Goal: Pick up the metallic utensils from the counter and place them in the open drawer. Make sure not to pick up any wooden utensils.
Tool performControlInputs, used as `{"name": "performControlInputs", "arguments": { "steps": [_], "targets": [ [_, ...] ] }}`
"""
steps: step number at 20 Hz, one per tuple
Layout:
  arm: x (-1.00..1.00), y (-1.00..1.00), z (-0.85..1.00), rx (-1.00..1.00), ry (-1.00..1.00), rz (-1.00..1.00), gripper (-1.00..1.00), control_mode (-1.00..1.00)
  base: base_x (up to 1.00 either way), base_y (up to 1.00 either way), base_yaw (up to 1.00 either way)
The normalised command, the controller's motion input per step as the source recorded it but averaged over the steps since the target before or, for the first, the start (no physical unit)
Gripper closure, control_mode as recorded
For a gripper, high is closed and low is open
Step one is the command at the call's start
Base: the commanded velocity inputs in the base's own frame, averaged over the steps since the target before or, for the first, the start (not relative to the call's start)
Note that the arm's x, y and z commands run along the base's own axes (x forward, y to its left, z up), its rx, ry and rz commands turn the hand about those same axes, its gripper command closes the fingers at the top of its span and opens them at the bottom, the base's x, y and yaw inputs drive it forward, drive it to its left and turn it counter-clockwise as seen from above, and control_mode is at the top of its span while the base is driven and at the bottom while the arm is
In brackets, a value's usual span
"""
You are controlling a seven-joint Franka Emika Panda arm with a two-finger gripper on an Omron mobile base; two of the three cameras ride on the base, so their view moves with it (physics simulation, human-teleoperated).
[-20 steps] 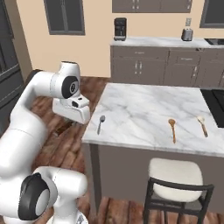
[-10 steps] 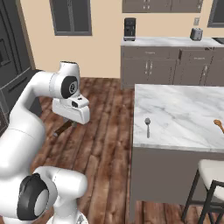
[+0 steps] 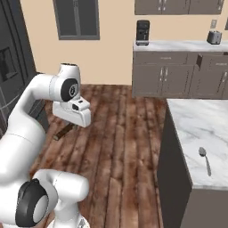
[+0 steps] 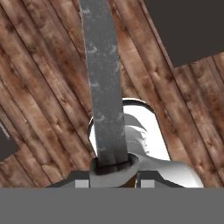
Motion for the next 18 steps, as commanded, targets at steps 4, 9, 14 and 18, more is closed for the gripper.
{"name": "performControlInputs", "arguments": {
  "steps": [4, 9, 14, 18],
  "targets": [
    [0.0, 0.0, 0.0, 0.0, 0.0, 0.0, 1.0, 1.0, 1.0, 0.46, -0.04],
    [0.0, 0.0, 0.0, 0.0, 0.0, 0.0, 1.0, 1.0, 1.0, 0.34, -0.1],
    [0.0, 0.0, 0.0, 0.0, 0.0, 0.0, 1.0, 1.0, 1.0, 0.16, -0.1],
    [0.0, 0.0, 0.0, 0.0, 0.0, 0.0, 1.0, 1.0, 1.0, 0.46, -0.16]
  ]
}}
